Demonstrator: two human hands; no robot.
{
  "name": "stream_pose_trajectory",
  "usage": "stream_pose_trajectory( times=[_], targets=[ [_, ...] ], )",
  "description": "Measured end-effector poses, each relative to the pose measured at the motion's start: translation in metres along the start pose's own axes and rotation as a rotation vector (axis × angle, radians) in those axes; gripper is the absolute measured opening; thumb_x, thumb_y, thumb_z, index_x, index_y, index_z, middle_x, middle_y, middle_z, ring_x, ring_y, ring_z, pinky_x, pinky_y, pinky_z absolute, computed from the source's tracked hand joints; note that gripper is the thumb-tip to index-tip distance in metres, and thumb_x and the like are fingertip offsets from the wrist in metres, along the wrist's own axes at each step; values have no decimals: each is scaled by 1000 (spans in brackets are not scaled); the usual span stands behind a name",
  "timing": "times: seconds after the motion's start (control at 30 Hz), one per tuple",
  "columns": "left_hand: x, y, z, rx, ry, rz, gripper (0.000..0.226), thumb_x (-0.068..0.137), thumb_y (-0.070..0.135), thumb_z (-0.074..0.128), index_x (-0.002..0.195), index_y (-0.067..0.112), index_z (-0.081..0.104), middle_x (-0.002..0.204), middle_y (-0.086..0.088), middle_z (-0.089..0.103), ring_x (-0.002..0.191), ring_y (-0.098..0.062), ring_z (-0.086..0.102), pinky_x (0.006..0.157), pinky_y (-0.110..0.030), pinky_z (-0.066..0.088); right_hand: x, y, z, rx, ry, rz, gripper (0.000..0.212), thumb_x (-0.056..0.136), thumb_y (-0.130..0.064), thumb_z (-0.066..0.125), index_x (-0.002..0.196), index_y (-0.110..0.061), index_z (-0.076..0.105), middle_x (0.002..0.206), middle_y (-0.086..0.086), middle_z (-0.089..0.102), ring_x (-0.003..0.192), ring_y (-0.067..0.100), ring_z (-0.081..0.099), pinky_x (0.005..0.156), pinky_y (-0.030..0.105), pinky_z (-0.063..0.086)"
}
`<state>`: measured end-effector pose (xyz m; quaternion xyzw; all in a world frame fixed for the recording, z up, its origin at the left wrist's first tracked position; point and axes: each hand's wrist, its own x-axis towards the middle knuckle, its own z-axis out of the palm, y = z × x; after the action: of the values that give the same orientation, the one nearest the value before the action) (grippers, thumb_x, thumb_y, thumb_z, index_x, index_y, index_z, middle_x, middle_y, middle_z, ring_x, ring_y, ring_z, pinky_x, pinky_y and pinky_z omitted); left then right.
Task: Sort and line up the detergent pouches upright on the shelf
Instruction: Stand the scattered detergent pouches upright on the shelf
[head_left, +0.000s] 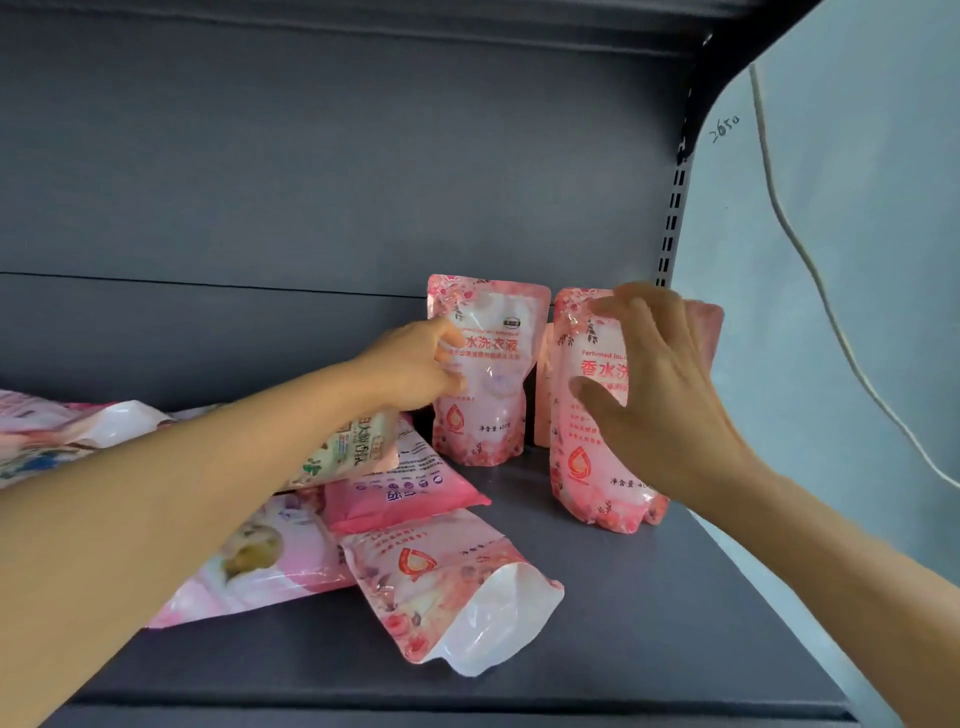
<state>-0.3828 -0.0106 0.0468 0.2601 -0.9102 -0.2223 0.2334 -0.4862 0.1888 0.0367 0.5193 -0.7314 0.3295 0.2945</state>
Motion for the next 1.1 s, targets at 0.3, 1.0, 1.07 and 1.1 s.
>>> stream_pose_trajectory(
  times=[0.3,1.0,1.07,1.1],
  targets=[
    [-48,-102,-51,294,-128,-281,53,86,24,66,135,21,43,139,-5,47,123,-22,48,102,-32,40,20,-50,81,268,-669,212,49,85,-30,64,128,-15,45,126,4,50,117,22,51,98,32,42],
    [-5,-163,-55,191,-371,46,60,84,32,67,135,19,38,130,1,54,117,-18,52,99,-34,44,75,-105,111,563,-269,737,14,92,-1,53,84,-13,52,99,16,67,80,26,67,61,35,58],
    [-6,-153,-55,198,-364,102,63,84,34,68,137,20,37,132,0,51,118,-19,51,100,-35,43,77,-102,94,486,-199,648,21,91,-1,55,76,-16,52,96,16,68,81,29,67,69,43,58],
    [-8,-149,-55,228,-364,148,64,83,34,68,136,19,37,133,-2,51,118,-20,51,100,-36,43,78,-99,85,459,-168,613,23,90,-1,55,74,-17,52,95,16,69,80,30,67,71,45,57]
  ],
)
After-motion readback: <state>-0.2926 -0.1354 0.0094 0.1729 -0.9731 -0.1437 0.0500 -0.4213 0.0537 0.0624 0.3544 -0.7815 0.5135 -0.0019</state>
